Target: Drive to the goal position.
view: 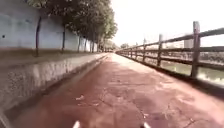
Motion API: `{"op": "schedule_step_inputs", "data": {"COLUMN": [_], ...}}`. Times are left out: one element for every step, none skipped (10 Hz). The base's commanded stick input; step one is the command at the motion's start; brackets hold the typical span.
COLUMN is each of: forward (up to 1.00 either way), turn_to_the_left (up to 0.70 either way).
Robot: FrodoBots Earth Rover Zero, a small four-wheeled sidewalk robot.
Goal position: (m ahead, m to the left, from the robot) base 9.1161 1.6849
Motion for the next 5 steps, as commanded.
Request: {"op": "schedule_step_inputs", "data": {"forward": [0.7, 0.7, 0.7, 0.7, 0.7], "turn_to_the_left": [0.0, 0.0, 0.0, 0.0, 0.0]}}
